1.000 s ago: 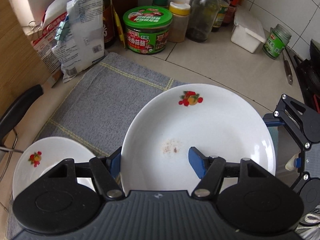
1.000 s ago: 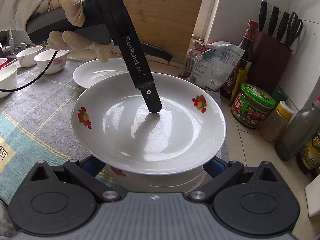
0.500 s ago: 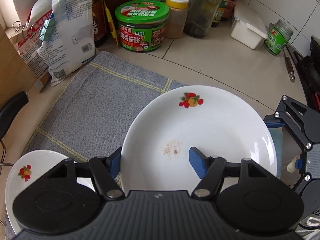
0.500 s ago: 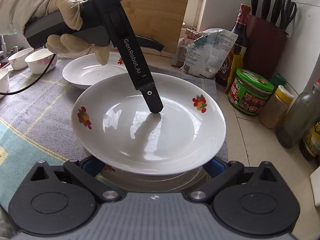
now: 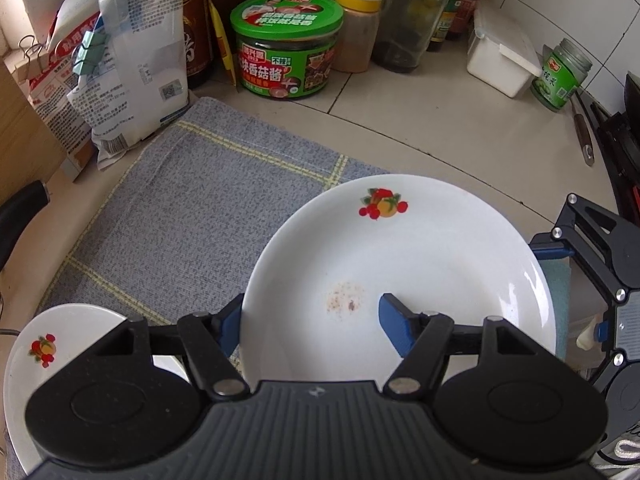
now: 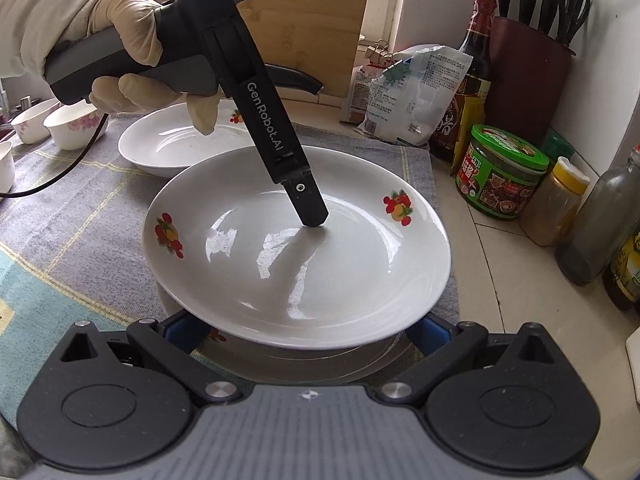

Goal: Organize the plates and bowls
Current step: 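Set the stained plate onto the plate stack and open the left tool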

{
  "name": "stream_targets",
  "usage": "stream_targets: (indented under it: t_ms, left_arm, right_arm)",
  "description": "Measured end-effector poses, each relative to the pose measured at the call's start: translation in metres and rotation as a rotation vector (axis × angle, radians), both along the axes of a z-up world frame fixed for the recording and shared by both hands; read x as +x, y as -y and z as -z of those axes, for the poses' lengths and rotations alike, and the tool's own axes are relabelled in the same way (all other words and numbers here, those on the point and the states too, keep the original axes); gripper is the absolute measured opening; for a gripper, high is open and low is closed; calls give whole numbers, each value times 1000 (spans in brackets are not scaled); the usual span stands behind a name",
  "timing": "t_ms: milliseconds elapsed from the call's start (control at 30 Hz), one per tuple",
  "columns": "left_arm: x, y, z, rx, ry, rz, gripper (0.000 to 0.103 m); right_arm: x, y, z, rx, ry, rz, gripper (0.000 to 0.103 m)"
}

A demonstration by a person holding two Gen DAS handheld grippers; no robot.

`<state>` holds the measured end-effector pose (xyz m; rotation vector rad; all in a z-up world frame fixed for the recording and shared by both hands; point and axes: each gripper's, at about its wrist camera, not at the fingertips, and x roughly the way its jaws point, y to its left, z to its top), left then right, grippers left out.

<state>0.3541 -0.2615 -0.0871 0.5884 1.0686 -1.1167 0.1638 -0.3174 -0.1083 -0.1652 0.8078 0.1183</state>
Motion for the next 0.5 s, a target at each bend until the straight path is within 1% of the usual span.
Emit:
stream_targets:
  t_ms: [300, 500]
  left_arm:
    - [4, -2, 5, 2, -19, -19, 70]
    - [3, -1, 5, -1, -16, -16, 71]
  right_arm:
    - [6, -1, -1, -14, -39, 15, 103]
    - [7, -1, -2, -17, -51, 22, 103]
